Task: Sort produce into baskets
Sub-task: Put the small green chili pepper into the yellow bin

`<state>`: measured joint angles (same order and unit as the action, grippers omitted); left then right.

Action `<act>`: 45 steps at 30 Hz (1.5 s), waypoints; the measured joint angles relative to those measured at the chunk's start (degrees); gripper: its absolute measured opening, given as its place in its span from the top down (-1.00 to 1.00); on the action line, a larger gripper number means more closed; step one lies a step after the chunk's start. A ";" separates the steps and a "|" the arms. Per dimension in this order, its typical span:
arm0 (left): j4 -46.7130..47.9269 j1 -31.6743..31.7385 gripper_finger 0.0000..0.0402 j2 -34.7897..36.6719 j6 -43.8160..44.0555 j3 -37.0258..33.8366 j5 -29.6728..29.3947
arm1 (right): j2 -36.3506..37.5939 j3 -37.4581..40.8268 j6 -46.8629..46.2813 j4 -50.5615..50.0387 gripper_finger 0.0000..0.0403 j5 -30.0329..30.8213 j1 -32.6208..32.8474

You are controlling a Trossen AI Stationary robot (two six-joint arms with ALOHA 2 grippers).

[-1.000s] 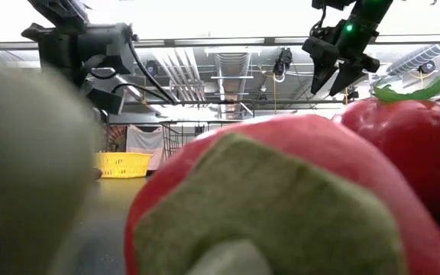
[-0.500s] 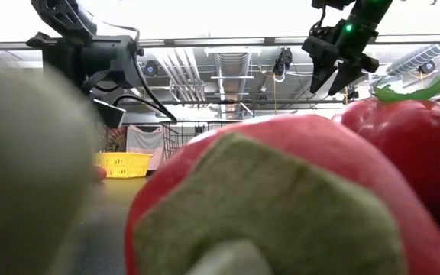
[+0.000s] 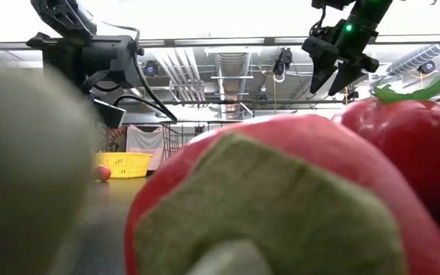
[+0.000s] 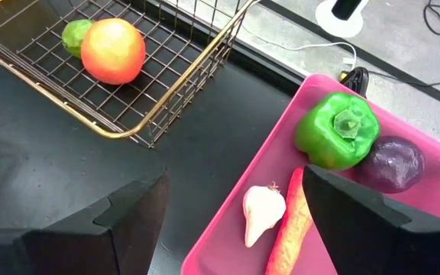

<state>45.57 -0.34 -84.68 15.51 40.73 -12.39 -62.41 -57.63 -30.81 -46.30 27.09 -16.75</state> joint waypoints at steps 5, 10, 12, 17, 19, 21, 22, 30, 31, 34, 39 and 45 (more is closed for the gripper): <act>-0.30 -0.02 -0.01 0.00 0.02 -0.03 0.60 | 0.00 0.00 -0.02 0.00 -0.45 -0.02 0.00; -0.32 0.02 0.48 -0.02 0.04 -0.07 -0.32 | 0.00 0.00 -0.02 0.00 -0.45 -0.02 0.00; -0.28 0.02 0.62 -0.02 0.04 -0.07 -0.32 | 0.00 0.00 -0.02 0.00 -0.45 -0.02 0.00; 0.45 0.02 0.71 0.17 -1.20 1.53 4.23 | 0.00 0.00 -0.02 -0.02 -0.45 -0.02 0.00; 1.37 0.00 0.70 0.71 -2.31 3.38 7.35 | 0.00 0.00 -0.03 -0.04 -0.45 -0.04 0.00; 2.41 0.00 0.68 1.55 -3.87 5.74 9.46 | 0.00 0.00 -0.03 -0.06 -0.45 -0.04 0.00; 2.67 0.00 0.68 2.10 -4.96 6.98 10.31 | 0.00 0.00 -0.02 -0.07 -0.45 -0.04 0.00; 2.87 4.47 0.69 6.48 -14.45 16.81 10.02 | 0.00 0.00 -0.02 -0.09 -0.45 -0.07 0.00; 2.81 5.76 0.69 7.03 -15.60 17.68 9.92 | 0.00 0.00 -0.01 -0.08 -0.45 -0.07 0.00; 2.92 10.40 0.69 8.34 -18.65 19.61 9.88 | 0.00 0.00 -0.02 -0.09 -0.45 -0.12 0.00; 4.98 20.29 0.69 10.17 -21.02 20.26 9.70 | -0.01 0.00 -0.02 -0.07 -0.45 -0.55 0.00; 7.12 32.61 0.69 9.94 -21.29 20.04 5.66 | -0.02 0.00 -0.04 -0.07 -0.45 -0.57 0.00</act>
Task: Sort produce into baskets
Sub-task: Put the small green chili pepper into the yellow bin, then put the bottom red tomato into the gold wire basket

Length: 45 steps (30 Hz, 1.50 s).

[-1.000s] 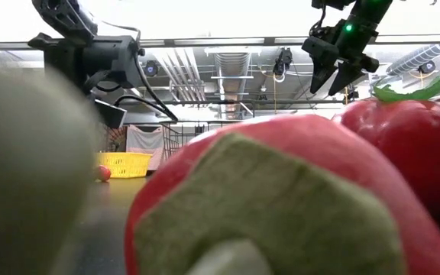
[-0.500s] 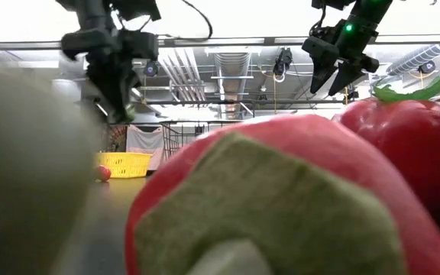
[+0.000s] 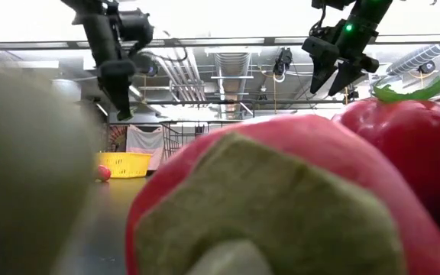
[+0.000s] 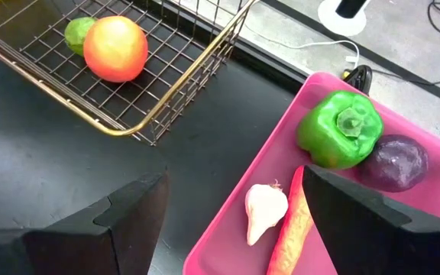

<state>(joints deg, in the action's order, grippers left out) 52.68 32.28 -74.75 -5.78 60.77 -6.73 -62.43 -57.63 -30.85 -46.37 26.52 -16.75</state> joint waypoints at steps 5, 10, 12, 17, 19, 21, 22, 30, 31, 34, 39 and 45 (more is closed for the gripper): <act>-0.30 8.67 0.69 -3.44 0.30 0.00 -0.03 | 0.00 0.00 0.00 0.02 -0.45 0.01 0.00; -1.07 12.82 0.60 -6.45 0.70 -0.04 -0.50 | 0.02 0.00 0.00 0.00 -0.45 -0.52 0.00; -1.89 13.13 0.53 -7.10 0.80 -0.04 -1.63 | 0.00 0.00 0.00 0.02 -0.45 -1.23 0.00; -2.14 13.11 0.35 -7.80 1.43 -0.04 -6.91 | 0.00 0.00 0.00 0.02 -0.45 -1.27 0.00; -2.15 13.11 0.28 -7.80 1.67 -0.04 -7.28 | 0.00 0.00 0.00 0.01 -0.45 -1.26 0.00; -2.14 13.10 0.22 -7.80 1.78 -0.04 -7.28 | 0.00 0.00 0.00 0.02 -0.45 -1.27 0.00; -2.14 13.10 0.20 -7.80 1.79 -0.04 -7.28 | 0.00 0.00 0.00 0.02 -0.45 -1.27 0.00; -2.02 10.93 0.13 -6.31 6.36 -0.04 -7.30 | 0.46 0.00 -0.32 0.04 -0.45 -1.25 0.08; -1.98 10.17 0.14 -5.82 7.13 -0.04 -7.28 | 0.55 0.00 -0.89 0.07 -0.45 -1.23 0.38; -1.97 6.64 0.16 -3.76 8.83 -0.04 -7.32 | 0.66 0.00 -0.74 0.36 -0.45 -1.48 2.09; -2.40 -2.50 0.19 0.24 11.31 -0.04 -7.82 | 0.49 -0.35 0.73 0.55 -0.45 -2.71 6.86; -3.15 -16.66 0.21 5.11 16.65 -0.04 -12.08 | -0.34 -1.72 0.91 0.84 -0.45 -3.00 14.75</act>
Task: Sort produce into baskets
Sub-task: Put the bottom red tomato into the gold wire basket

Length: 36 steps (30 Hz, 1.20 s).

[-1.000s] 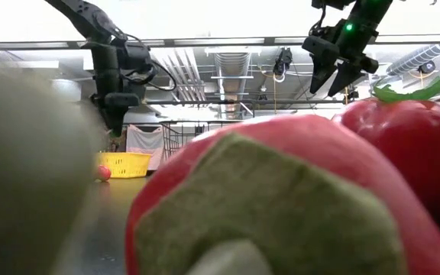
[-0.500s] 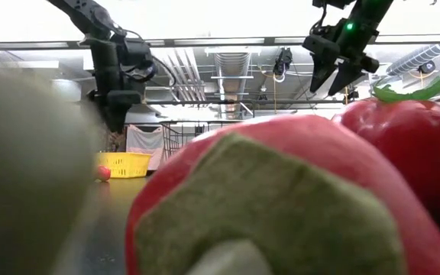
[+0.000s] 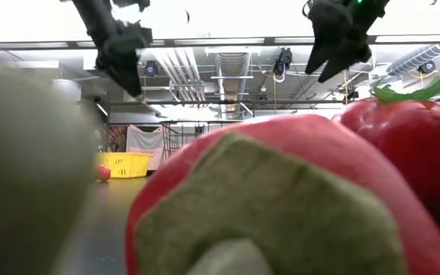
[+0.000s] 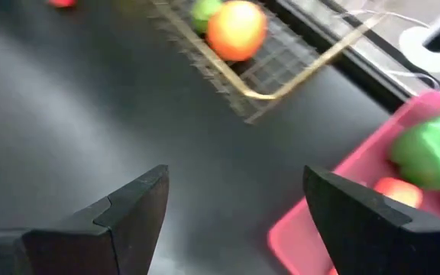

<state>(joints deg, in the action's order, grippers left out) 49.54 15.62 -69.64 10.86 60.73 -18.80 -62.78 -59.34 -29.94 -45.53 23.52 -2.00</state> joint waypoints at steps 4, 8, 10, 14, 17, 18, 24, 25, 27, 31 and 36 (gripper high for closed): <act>-0.26 -8.54 0.21 2.42 3.05 0.00 -0.27 | -2.15 -2.04 0.07 0.01 -0.45 0.01 5.35; -0.47 -15.88 0.21 4.32 4.43 0.00 -0.29 | -5.15 -4.75 2.14 -0.43 -0.45 -0.17 10.77; -0.47 -19.27 0.21 4.73 4.35 0.00 -0.26 | -6.83 -6.21 3.15 -0.76 -0.45 -0.39 13.34; -1.09 -25.32 0.21 4.78 3.62 0.00 -0.25 | -10.51 -9.40 4.14 -0.86 -0.45 -2.83 17.80; -2.59 -28.57 0.21 4.04 3.57 0.00 -0.19 | -13.48 -11.53 4.62 -0.85 -0.45 -5.98 20.78; -3.67 -29.47 0.21 3.67 3.59 0.00 -0.19 | -14.51 -12.16 4.88 -0.84 -0.45 -7.19 21.76; -8.88 -33.88 0.21 1.29 3.94 0.00 -0.27 | -21.75 -16.51 5.96 -0.97 -0.46 -10.20 26.57; -9.04 -34.59 0.21 0.94 4.43 0.00 -0.27 | -23.16 -17.46 5.96 -0.94 -0.48 -10.51 27.08; -9.04 -35.92 0.21 0.26 5.47 0.00 -0.54 | -25.92 -19.10 6.00 -0.86 -0.53 -10.48 28.18; -9.00 -39.56 0.21 -0.91 7.44 0.00 -4.15 | -31.62 -23.07 7.33 -0.99 -0.68 -10.70 29.80; -8.92 -44.07 0.21 -1.71 9.27 0.00 -6.79 | -37.93 -29.96 4.64 -2.00 -0.80 -16.23 30.96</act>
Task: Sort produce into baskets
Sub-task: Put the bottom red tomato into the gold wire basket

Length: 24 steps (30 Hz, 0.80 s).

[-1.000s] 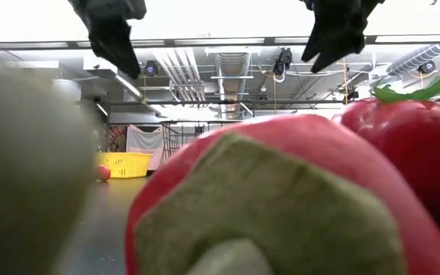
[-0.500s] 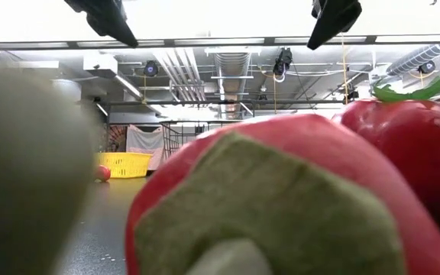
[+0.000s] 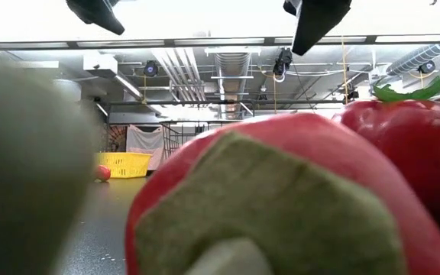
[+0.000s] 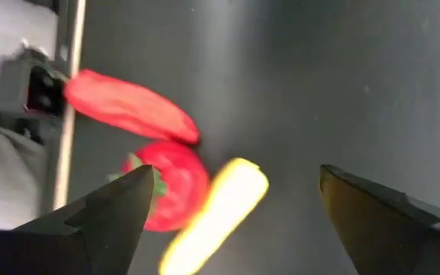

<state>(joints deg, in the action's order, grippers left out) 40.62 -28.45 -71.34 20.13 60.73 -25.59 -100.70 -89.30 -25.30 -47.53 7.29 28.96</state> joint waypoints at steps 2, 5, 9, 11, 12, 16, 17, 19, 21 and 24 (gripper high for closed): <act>-0.01 -1.39 0.21 -0.19 0.64 0.00 -1.11 | -2.01 -2.85 -3.00 -2.14 -0.80 -0.18 0.80; 0.05 -2.79 0.21 -0.43 1.46 0.00 -2.49 | -5.31 -6.98 -5.99 -6.59 -0.81 -0.23 2.78; 0.02 -3.93 0.21 -0.47 2.04 0.00 -2.58 | -9.75 -12.73 -10.40 -13.18 -0.81 -0.33 5.60; 0.01 -4.26 0.21 -0.47 2.04 0.00 -2.58 | -11.96 -15.59 -12.39 -16.20 -0.81 -0.14 6.77; -0.05 -4.28 0.21 -0.47 2.04 0.00 -2.57 | -13.24 -16.94 -13.17 -17.89 -0.81 -0.02 7.22; -0.13 -4.26 0.21 -0.47 2.04 0.00 -2.60 | -18.25 -22.97 -15.71 -22.79 -0.81 0.19 8.54; -0.17 -4.26 0.21 -0.47 2.04 0.00 -2.61 | -19.30 -24.24 -15.83 -23.36 -0.81 0.21 8.72; -0.21 -4.26 0.21 -0.47 2.04 0.00 -2.59 | -21.37 -26.05 -15.82 -23.94 -0.81 0.19 9.02; -0.38 -4.38 0.21 -0.47 2.06 0.00 -2.60 | -23.16 -27.12 -15.78 -24.18 -0.81 0.19 9.04; -0.54 -4.53 0.21 -0.52 2.06 0.00 -2.59 | -24.44 -27.42 -15.83 -24.28 -0.81 0.21 8.91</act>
<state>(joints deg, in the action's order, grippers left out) 40.07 -32.98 -71.86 22.20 60.73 -28.18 -125.14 -116.73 -41.13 -71.81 7.51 37.87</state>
